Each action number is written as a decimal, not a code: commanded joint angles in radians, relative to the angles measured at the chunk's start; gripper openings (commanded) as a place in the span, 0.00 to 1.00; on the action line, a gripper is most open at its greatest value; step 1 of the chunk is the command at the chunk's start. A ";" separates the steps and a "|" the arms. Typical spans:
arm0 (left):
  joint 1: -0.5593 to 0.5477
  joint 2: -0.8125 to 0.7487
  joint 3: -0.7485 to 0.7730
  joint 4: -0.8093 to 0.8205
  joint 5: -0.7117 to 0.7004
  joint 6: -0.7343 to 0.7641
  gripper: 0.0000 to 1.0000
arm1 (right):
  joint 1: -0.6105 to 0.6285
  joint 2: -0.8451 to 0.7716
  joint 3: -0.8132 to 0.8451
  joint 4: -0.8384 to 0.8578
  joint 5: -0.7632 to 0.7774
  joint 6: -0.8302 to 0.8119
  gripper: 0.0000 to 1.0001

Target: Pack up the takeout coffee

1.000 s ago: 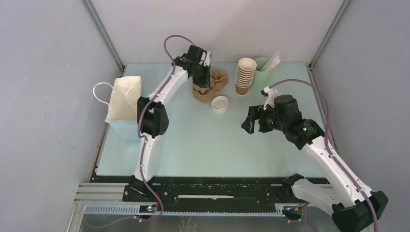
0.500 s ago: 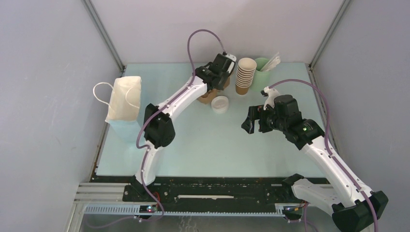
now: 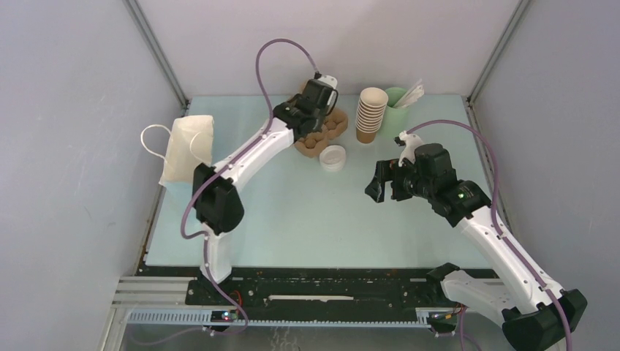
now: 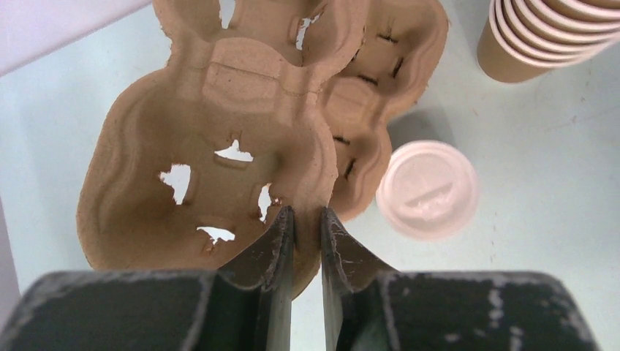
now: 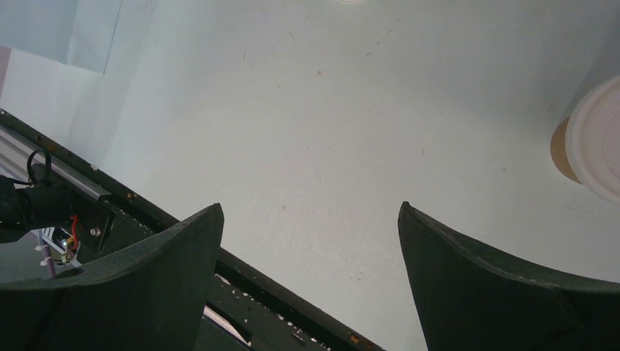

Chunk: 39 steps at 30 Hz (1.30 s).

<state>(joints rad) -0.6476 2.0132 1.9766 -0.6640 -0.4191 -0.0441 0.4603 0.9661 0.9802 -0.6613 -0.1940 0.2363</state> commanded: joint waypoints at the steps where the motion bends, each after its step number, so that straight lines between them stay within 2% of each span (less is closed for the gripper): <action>1: -0.005 -0.238 -0.120 0.014 -0.012 -0.108 0.00 | 0.008 -0.027 0.003 0.030 -0.021 -0.014 0.98; 4: -0.019 -0.408 -0.320 0.066 0.021 -0.165 0.00 | 0.010 -0.026 0.003 0.032 -0.034 -0.007 0.98; 9: -0.100 -0.703 -0.664 0.121 0.024 -0.161 0.00 | 0.016 -0.015 0.029 0.016 -0.056 0.009 0.98; 15: -0.217 -0.965 -0.919 0.171 0.061 -0.101 0.00 | 0.067 0.008 0.086 0.047 -0.075 0.077 0.97; 20: -0.276 -1.063 -0.990 0.139 0.088 -0.064 0.00 | 0.075 0.083 0.135 0.187 -0.137 0.290 0.96; 28: -0.354 -1.059 -0.988 0.125 0.040 -0.125 0.00 | 0.128 0.248 0.173 0.313 0.140 0.698 0.92; 32: -0.365 -1.039 -1.004 0.155 -0.004 -0.184 0.00 | 0.202 0.282 0.161 0.354 0.273 0.784 0.91; 35: -0.376 -1.021 -1.011 0.179 -0.011 -0.191 0.00 | 0.218 0.326 0.121 0.398 0.274 0.869 0.85; 39: -0.387 -0.998 -1.010 0.189 -0.023 -0.191 0.00 | 0.247 0.369 0.109 0.443 0.299 0.904 0.80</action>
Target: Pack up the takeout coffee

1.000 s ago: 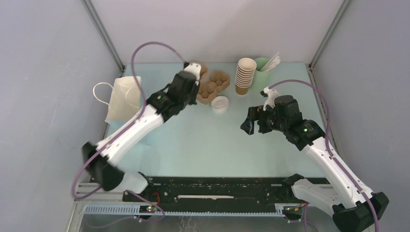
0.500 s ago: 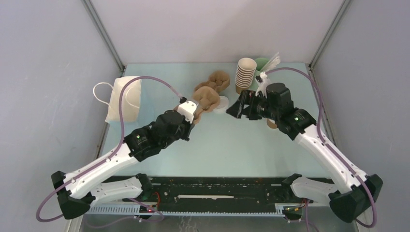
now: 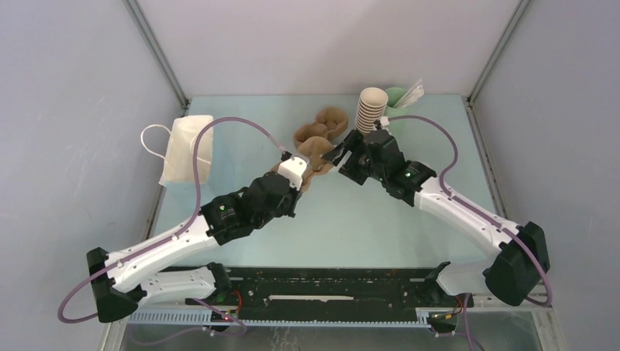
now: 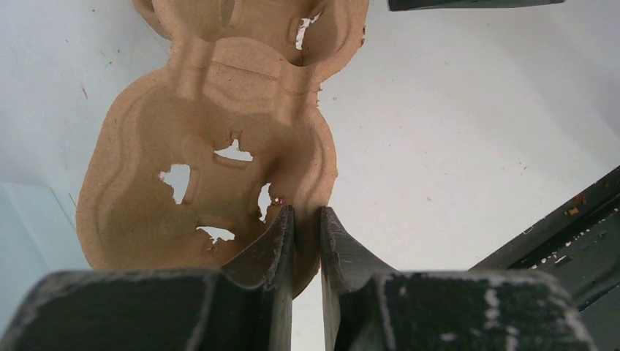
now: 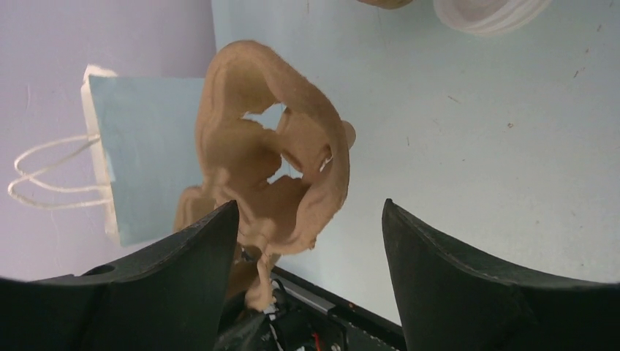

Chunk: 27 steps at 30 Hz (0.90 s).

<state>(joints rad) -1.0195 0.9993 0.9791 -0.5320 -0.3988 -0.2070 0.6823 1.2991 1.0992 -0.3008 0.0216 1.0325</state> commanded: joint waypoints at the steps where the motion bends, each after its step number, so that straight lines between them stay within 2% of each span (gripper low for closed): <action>1: -0.017 0.020 -0.010 0.058 -0.047 -0.029 0.00 | 0.030 0.045 -0.010 0.087 0.091 0.112 0.76; 9: -0.019 0.038 0.006 0.047 -0.060 -0.034 0.00 | 0.042 0.095 -0.011 0.115 0.086 0.141 0.53; 15: -0.019 0.046 0.031 0.027 -0.054 -0.056 0.00 | 0.039 0.107 -0.017 0.180 0.056 0.130 0.07; 16: -0.019 0.047 0.044 0.017 -0.053 -0.058 0.10 | 0.035 0.100 -0.027 0.198 0.050 0.121 0.00; 18: -0.019 0.044 0.062 -0.008 -0.047 -0.069 0.39 | 0.024 0.083 -0.036 0.228 0.019 0.074 0.00; 21: -0.016 -0.014 0.083 -0.053 -0.052 -0.096 0.74 | -0.024 0.033 -0.077 0.267 -0.110 -0.031 0.00; 22: -0.009 -0.039 0.089 -0.066 -0.048 -0.106 0.80 | -0.051 0.005 -0.113 0.336 -0.171 -0.076 0.00; 24: 0.035 -0.090 0.104 -0.093 -0.013 -0.138 0.84 | -0.108 -0.048 -0.193 0.466 -0.375 -0.138 0.00; 27: 0.178 -0.125 0.120 -0.112 0.152 -0.207 0.87 | -0.158 -0.092 -0.219 0.470 -0.541 -0.236 0.00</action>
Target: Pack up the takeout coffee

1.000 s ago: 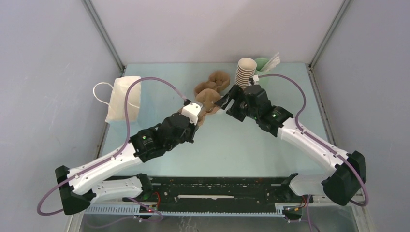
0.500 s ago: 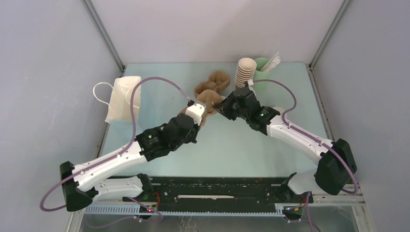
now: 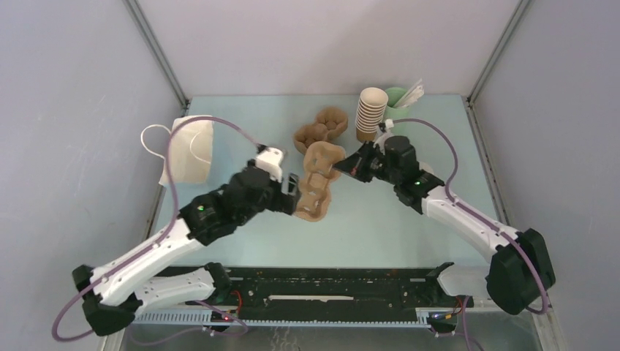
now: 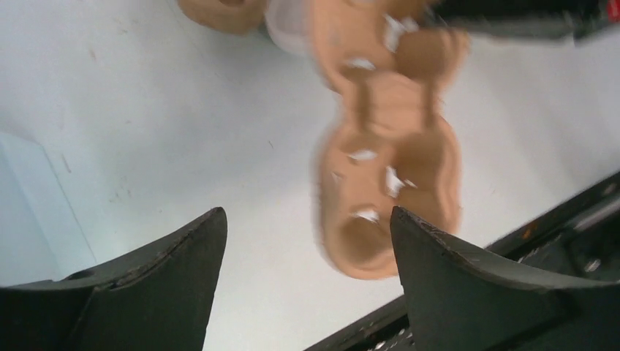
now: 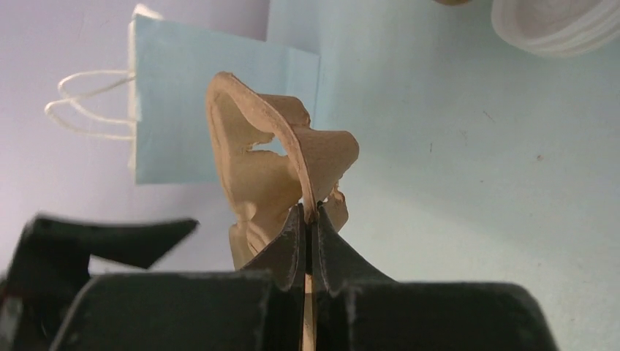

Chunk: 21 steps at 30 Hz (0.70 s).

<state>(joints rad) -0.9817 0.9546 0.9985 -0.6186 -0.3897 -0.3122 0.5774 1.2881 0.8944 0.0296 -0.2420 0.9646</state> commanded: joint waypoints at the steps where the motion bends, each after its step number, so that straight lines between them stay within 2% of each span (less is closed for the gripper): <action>1: 0.189 -0.076 0.108 -0.025 0.215 -0.128 0.86 | -0.064 -0.093 -0.014 0.114 -0.307 -0.188 0.00; 5: 0.241 -0.005 0.168 -0.008 0.310 -0.164 0.87 | -0.070 -0.142 -0.016 0.060 -0.375 -0.235 0.00; 8: 0.242 0.056 0.220 0.003 0.360 -0.182 0.80 | -0.063 -0.169 -0.017 0.059 -0.381 -0.249 0.00; 13: 0.242 0.067 0.212 0.074 0.382 -0.215 0.67 | -0.060 -0.180 -0.018 0.044 -0.392 -0.258 0.00; 15: 0.242 0.072 0.209 0.087 0.429 -0.229 0.60 | -0.055 -0.182 -0.018 0.038 -0.394 -0.264 0.00; 21: 0.243 0.081 0.175 0.142 0.511 -0.278 0.27 | -0.047 -0.188 -0.019 0.044 -0.391 -0.263 0.00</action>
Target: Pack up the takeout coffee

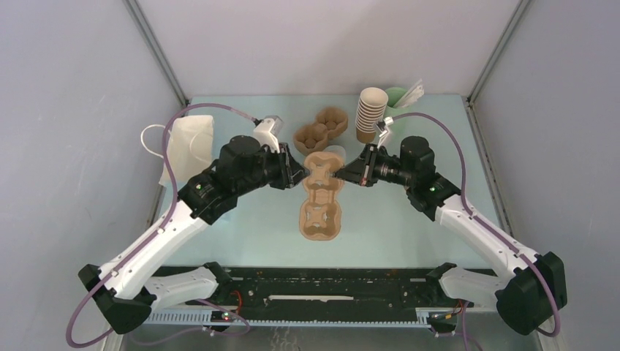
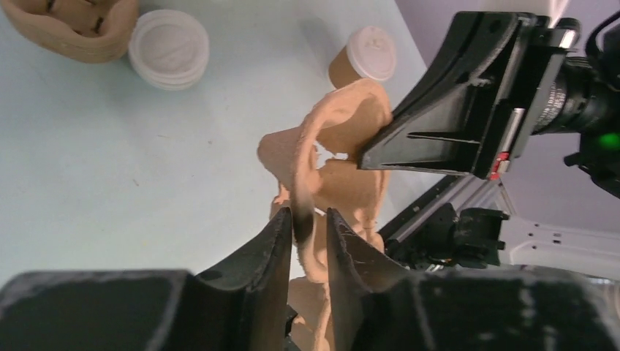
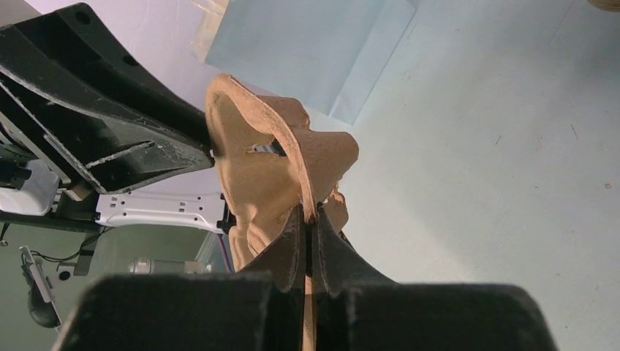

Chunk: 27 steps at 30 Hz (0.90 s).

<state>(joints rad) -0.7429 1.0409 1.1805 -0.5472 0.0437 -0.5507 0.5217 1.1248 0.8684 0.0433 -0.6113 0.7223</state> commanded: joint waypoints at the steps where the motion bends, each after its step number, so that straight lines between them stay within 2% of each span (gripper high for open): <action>1: 0.004 -0.003 -0.007 0.071 0.084 -0.040 0.22 | 0.008 -0.025 0.007 0.038 -0.025 -0.016 0.00; 4: 0.002 -0.007 -0.009 0.067 0.076 -0.034 0.09 | 0.013 -0.028 0.008 0.044 -0.027 -0.010 0.02; 6: 0.004 -0.009 -0.005 0.051 0.053 -0.026 0.01 | 0.012 -0.031 0.008 0.034 -0.028 -0.014 0.09; 7: 0.004 -0.007 0.001 0.042 0.043 -0.020 0.00 | 0.011 -0.033 0.008 0.025 -0.030 -0.024 0.14; 8: 0.004 -0.005 0.010 0.033 0.036 -0.014 0.00 | 0.007 -0.038 0.008 0.003 -0.030 -0.040 0.21; 11: 0.005 0.000 0.022 0.012 0.028 -0.001 0.00 | -0.012 -0.067 0.009 -0.105 0.011 -0.126 0.54; 14: 0.005 -0.001 0.026 0.003 0.023 0.005 0.00 | -0.034 -0.110 0.017 -0.202 0.042 -0.226 0.76; 16: 0.004 0.003 0.036 -0.018 0.012 0.012 0.00 | -0.023 -0.133 0.043 -0.287 0.096 -0.359 0.86; 17: 0.004 0.007 0.044 -0.029 0.011 0.021 0.00 | 0.006 -0.150 0.054 -0.328 0.169 -0.445 0.91; 19: 0.005 0.017 0.059 -0.056 0.013 0.041 0.00 | 0.115 -0.174 0.037 -0.345 0.279 -0.669 0.97; 22: 0.005 0.024 0.077 -0.102 0.006 0.077 0.00 | 0.369 -0.190 -0.008 -0.363 0.333 -1.188 0.99; 24: 0.004 0.030 0.088 -0.127 0.009 0.093 0.00 | 0.450 -0.178 -0.026 -0.262 0.425 -1.294 1.00; 27: 0.004 0.029 0.093 -0.142 0.016 0.100 0.00 | 0.450 -0.123 -0.014 -0.188 0.291 -1.402 0.99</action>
<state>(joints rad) -0.7391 1.0763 1.1912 -0.6590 0.0593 -0.4965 0.9657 0.9604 0.8551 -0.2466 -0.3202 -0.3069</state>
